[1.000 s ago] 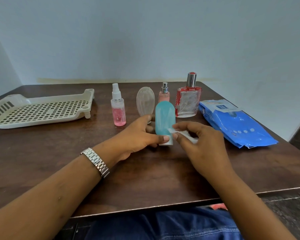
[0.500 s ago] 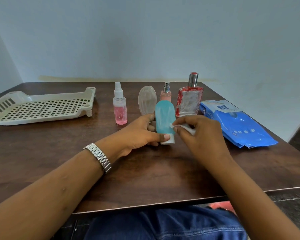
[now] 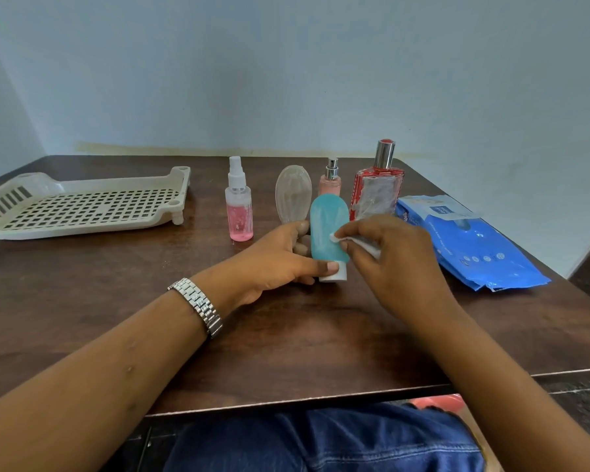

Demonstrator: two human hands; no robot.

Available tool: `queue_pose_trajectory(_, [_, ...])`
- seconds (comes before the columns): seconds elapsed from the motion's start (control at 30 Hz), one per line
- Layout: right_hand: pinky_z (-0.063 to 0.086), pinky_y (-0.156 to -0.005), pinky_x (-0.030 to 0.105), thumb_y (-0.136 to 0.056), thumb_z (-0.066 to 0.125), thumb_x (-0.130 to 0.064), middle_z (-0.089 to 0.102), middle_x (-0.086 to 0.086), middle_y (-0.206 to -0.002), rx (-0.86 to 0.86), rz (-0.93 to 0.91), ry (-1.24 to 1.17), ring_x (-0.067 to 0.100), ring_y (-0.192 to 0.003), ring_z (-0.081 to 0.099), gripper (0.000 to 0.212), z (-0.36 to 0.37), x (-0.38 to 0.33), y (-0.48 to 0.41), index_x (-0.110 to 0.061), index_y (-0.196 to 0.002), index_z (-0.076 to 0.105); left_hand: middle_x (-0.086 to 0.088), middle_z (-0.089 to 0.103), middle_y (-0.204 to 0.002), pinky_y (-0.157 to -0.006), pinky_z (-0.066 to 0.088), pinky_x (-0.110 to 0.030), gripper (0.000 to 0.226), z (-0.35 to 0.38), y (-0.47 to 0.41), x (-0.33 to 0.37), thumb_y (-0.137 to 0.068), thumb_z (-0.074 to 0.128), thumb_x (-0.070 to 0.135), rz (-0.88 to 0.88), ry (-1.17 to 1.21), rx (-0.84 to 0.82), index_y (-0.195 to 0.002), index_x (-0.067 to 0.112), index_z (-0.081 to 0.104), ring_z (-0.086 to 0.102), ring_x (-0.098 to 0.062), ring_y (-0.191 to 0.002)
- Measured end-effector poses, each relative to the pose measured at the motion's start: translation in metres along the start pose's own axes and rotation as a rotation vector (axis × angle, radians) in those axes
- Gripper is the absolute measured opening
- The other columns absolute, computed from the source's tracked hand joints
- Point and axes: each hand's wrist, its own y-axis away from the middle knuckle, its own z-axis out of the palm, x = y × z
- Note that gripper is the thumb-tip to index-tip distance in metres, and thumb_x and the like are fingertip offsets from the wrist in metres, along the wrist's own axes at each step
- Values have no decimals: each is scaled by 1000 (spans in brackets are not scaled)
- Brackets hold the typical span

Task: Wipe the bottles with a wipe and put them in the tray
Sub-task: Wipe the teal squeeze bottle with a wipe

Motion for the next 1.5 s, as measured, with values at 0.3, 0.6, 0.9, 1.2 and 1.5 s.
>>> queue_pose_trajectory(0.3, [34,-72,0,-83,67,-9,70,-1,-93,7,27,12,4,-81,55,14,-2,5,-9,-17,-93,74,6,73,-85,-62,53,-16,42,2,-1,0,-82,71,5,31,-1,3,-109,32,54,65,-1,-71])
queue_pose_trajectory(0.6, [36,-74,11,-81,68,-7,70,1,-91,-49,-54,71,7,-80,57,15,-6,3,-1,-15,-92,74,12,71,-89,-63,55,-18,48,7,1,1,-80,74,11,74,-65,62,-117,31,52,67,5,-74])
queue_pose_trajectory(0.9, [44,-71,19,-78,65,-9,69,2,-85,-82,-233,89,17,-78,63,15,-3,-3,4,-14,-88,75,11,72,-86,-58,53,-20,46,12,1,-3,-77,77,9,156,-111,112,-112,32,59,65,2,-72])
queue_pose_trajectory(1.2, [45,-67,31,-80,59,-2,66,4,-88,-121,-289,167,23,-77,58,26,1,-7,-13,-15,-97,74,6,73,-90,-66,50,-19,40,12,1,-7,-73,81,21,188,-221,198,-110,23,66,67,0,-76])
queue_pose_trajectory(1.5, [40,-70,36,-71,65,13,69,12,-91,-163,-260,234,38,-84,59,29,-6,1,-28,-7,-90,75,4,73,-102,-69,55,-24,53,16,-1,-6,-72,82,27,149,-218,200,-121,18,64,70,-6,-84])
